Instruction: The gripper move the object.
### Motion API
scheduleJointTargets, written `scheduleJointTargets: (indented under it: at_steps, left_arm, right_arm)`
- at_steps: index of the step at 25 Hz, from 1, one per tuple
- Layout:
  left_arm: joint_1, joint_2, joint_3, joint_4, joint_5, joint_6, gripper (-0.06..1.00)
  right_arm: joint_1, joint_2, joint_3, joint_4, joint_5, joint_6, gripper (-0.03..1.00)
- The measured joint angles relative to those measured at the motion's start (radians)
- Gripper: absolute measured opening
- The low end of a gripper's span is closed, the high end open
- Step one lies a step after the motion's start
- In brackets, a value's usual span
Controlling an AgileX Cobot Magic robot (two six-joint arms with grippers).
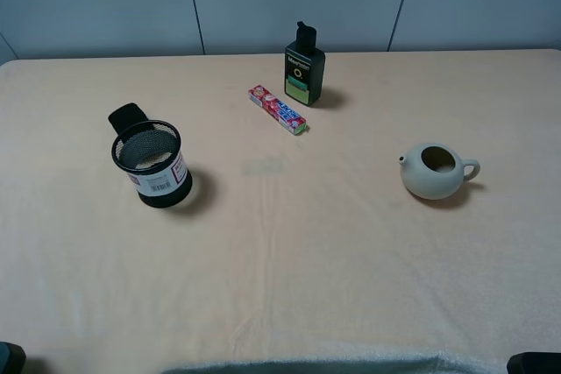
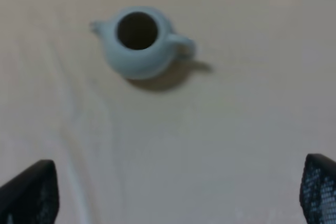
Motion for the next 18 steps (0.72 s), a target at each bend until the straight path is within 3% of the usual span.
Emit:
scheduleJointTargets:
  at_steps: [11, 18]
  left_arm:
    - [0.0, 0.0, 0.0, 0.0, 0.0, 0.0, 0.99]
    - [0.0, 0.0, 0.0, 0.0, 0.0, 0.0, 0.99]
  right_arm:
    - [-0.21, -0.317, 0.132, 0.054, -0.116, -0.015, 0.69]
    - [-0.317, -0.354, 0.144, 0.08, -0.137, -0.106, 0.69]
